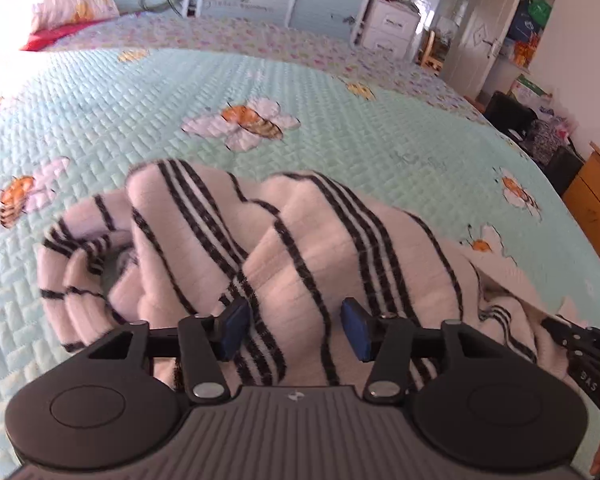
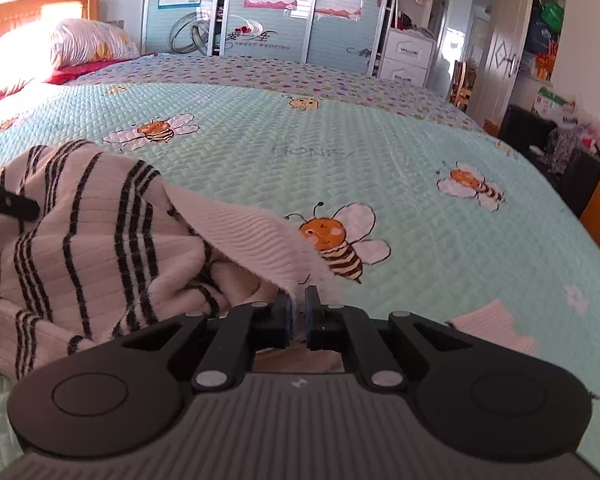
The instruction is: Fold clothes
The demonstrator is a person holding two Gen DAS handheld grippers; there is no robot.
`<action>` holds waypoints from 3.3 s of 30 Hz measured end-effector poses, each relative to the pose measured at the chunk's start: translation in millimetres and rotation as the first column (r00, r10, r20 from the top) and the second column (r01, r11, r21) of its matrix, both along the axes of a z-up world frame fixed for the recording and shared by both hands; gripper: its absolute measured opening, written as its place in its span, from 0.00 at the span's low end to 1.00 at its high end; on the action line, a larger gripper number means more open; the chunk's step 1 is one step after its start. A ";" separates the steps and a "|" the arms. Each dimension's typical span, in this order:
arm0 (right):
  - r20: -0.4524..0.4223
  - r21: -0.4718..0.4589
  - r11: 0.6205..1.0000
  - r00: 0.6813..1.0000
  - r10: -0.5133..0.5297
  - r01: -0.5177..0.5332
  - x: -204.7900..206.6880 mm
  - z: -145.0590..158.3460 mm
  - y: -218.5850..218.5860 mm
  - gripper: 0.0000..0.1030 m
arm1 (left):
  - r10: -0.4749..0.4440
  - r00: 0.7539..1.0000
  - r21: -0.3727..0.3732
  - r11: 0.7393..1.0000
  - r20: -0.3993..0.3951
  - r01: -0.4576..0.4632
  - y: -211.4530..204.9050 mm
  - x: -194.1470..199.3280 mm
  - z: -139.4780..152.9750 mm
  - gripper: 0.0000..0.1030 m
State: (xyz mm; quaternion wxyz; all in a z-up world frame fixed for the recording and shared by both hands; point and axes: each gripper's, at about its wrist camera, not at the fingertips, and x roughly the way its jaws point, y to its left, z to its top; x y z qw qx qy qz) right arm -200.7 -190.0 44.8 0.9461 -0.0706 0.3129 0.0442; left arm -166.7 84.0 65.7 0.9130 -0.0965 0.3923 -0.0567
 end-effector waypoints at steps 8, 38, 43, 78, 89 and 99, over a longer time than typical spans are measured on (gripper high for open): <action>-0.044 0.056 0.998 0.999 -0.002 0.005 -1.3 -6.4 -5.1 0.07 | 0.029 0.995 0.016 0.999 0.094 -0.030 3.7 -12.2 16.1 0.62; 0.213 -0.004 0.999 0.976 -0.041 0.043 -19.4 79.5 0.8 0.03 | 0.199 0.935 -0.302 0.947 0.293 -0.107 115.4 -115.5 137.6 0.00; -0.060 0.088 0.983 0.986 -0.155 0.160 -4.7 16.8 -39.8 0.06 | 0.125 0.981 -0.297 0.952 0.148 -0.076 108.0 -115.0 98.8 0.00; -0.003 -0.087 0.996 1.000 0.012 -0.012 3.1 6.2 11.1 0.66 | -0.089 0.995 -0.310 0.946 0.043 0.098 13.3 -50.6 38.5 0.09; 0.031 -0.220 0.974 0.998 0.063 -0.054 12.1 7.2 29.4 0.57 | -0.068 0.985 -0.549 0.823 0.159 0.146 56.9 -108.4 94.3 0.00; 0.303 -0.451 0.890 0.949 0.084 0.065 -2.8 61.0 20.6 0.03 | -0.140 0.984 -0.382 0.908 0.113 0.173 37.3 -109.8 81.1 0.09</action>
